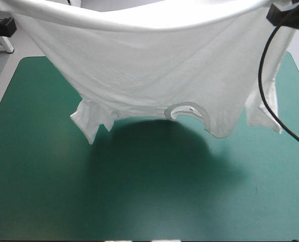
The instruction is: Fold the cloth
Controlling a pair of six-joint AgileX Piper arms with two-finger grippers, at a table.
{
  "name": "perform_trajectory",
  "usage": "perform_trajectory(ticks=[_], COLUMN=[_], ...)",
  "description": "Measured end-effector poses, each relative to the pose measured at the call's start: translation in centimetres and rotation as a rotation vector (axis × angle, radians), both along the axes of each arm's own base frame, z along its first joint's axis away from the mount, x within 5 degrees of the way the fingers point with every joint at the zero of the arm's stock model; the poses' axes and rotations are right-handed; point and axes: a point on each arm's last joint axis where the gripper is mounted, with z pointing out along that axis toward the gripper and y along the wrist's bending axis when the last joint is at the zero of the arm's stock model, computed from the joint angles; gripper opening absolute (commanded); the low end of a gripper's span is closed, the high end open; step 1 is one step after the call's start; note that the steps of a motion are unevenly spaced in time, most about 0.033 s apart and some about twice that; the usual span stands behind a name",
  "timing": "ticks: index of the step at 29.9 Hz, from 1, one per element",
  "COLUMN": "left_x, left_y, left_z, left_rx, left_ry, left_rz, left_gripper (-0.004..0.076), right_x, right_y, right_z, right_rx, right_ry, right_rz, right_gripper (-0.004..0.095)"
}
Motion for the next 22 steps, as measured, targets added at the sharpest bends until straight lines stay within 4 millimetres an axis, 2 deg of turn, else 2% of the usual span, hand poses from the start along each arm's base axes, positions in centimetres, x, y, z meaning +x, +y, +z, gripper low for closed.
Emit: perform_trajectory(ticks=[4, 7, 11, 14, 17, 21, 22], left_x=[-1.1, -2.0, -1.9, -0.1, 3.1, 8.9, 10.0], left_y=[0.2, 0.3, 0.4, 0.3, 0.1, 0.0, 0.0], left_z=[1.6, 2.4, 2.3, 1.5, 0.4, -1.4, -1.7], left_rx=[0.009, 0.025, 0.049, 0.066, 0.076, 0.082, 0.082], left_ry=[-0.135, -0.194, -0.186, -0.122, -0.054, -0.02, -0.024], left_rz=[0.015, 0.031, 0.04, 0.037, 0.036, 0.051, 0.055], left_gripper=[-0.0009, -0.0009, -0.0009, -0.0009, -0.0009, -0.0009, -0.0009], right_x=[-1.8, -2.9, -2.4, 0.2, 4.8, 11.8, 13.0], right_y=[-0.5, -0.8, -0.6, 0.3, 1.8, 3.9, 4.2], right_z=[2.1, 2.9, 2.7, 2.0, 0.6, -2.1, -2.6], right_rx=[0.018, 0.02, 0.011, -0.002, -0.016, -0.032, -0.032], right_ry=[-0.142, -0.192, -0.178, -0.123, -0.049, 0.019, 0.018], right_rz=[-0.003, -0.006, 0.006, 0.016, 0.032, 0.039, 0.038], right_gripper=[-0.0015, -0.0015, -0.0015, -0.0015, -0.0015, -0.0015, -0.0015])
